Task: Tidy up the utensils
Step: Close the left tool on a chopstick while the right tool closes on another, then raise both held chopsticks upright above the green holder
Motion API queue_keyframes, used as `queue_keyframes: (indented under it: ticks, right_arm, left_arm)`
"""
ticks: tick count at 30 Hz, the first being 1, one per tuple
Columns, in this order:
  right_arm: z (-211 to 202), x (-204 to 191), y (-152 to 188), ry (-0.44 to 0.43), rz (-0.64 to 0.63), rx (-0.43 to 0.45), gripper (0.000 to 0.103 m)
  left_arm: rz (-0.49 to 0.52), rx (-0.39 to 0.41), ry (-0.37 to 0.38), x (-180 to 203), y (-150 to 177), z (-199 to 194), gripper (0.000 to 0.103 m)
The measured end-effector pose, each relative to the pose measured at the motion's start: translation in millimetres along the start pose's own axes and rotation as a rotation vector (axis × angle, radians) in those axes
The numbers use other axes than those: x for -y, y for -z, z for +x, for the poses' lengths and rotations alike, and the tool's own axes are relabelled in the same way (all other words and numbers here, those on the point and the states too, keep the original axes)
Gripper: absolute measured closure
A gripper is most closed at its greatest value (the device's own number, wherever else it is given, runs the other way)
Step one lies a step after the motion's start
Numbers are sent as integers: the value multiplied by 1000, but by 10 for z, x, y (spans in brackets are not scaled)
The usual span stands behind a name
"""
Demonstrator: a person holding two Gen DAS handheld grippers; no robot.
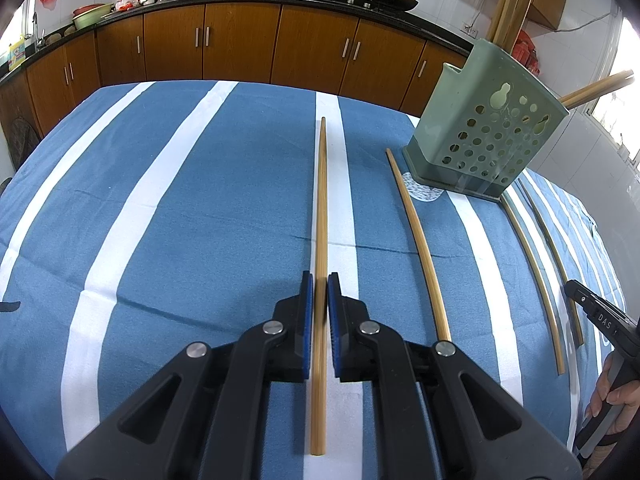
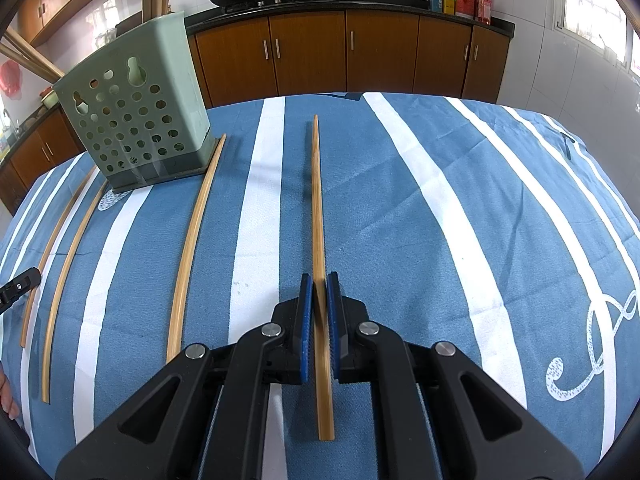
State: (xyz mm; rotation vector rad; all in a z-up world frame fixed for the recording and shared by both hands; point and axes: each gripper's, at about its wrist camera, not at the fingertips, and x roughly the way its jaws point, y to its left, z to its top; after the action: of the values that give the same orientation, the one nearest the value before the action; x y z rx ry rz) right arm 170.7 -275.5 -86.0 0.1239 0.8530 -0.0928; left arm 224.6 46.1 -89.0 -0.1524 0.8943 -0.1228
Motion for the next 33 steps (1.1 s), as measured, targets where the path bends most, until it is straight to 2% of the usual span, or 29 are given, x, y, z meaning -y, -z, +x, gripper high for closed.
queue_keyframes:
  ticks: [18, 27, 33]
  right_arm:
    - [-73, 63, 61, -52, 43, 20, 95]
    - [-420, 111, -88, -63, 58, 137, 95]
    - [-450, 140, -133, -64, 56, 151, 95]
  left_arm:
    - [59, -1, -28, 95, 60, -85, 95]
    - [68, 131, -3, 169, -106, -556, 95]
    - [80, 162, 9, 215, -161, -669, 95]
